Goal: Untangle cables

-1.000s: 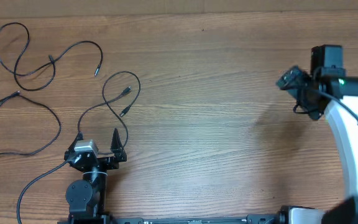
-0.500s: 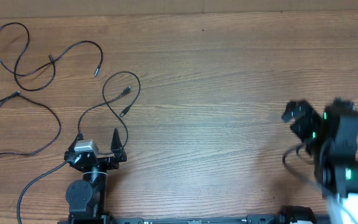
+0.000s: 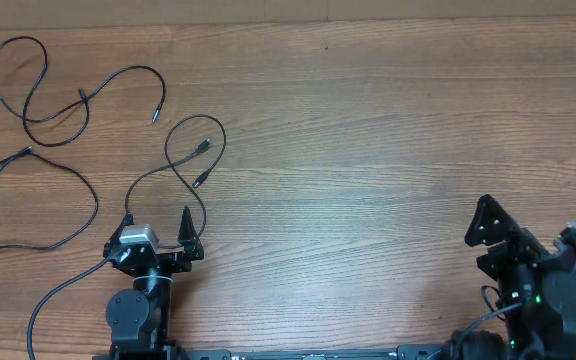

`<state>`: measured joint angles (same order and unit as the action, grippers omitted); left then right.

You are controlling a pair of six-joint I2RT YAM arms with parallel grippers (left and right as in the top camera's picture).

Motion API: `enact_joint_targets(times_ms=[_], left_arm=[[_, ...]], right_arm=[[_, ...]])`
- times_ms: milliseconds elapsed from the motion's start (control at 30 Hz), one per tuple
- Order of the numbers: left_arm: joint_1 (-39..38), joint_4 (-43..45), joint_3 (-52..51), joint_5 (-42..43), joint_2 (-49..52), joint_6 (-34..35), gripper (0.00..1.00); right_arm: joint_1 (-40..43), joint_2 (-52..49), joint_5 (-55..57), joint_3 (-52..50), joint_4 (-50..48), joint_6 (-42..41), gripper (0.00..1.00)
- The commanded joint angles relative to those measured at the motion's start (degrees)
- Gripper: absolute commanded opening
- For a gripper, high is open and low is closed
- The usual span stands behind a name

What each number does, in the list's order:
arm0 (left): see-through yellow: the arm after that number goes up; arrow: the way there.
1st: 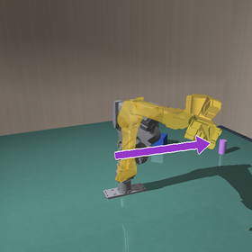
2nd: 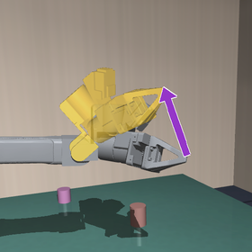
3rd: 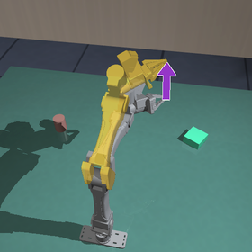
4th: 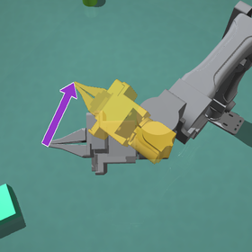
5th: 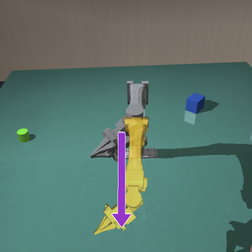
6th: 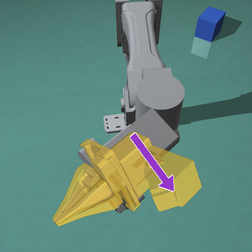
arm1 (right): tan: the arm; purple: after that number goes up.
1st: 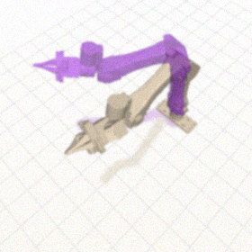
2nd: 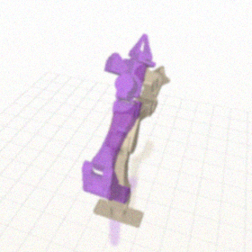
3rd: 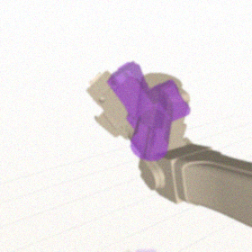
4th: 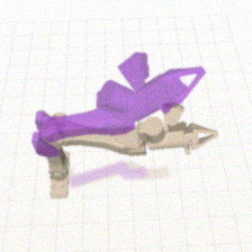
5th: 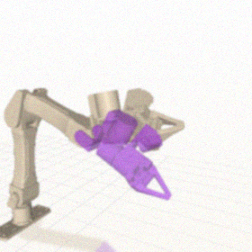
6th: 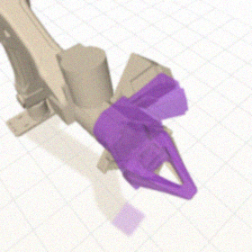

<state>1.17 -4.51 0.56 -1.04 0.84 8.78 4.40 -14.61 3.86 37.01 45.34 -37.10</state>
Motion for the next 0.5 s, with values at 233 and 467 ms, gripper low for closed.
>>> enact_joint_targets(times_ms=[233,467], left_arm=[[0.33,0.09,-0.28,0.61,-0.63,-0.9,1.0],[0.33,0.07,-0.28,0.61,-0.63,-0.9,1.0]], right_arm=[[-0.26,8.5,0.57,-3.54,-1.66,0.02,1.0],[-0.15,13.62,0.57,-9.33,-9.25,0.02,1.0]])
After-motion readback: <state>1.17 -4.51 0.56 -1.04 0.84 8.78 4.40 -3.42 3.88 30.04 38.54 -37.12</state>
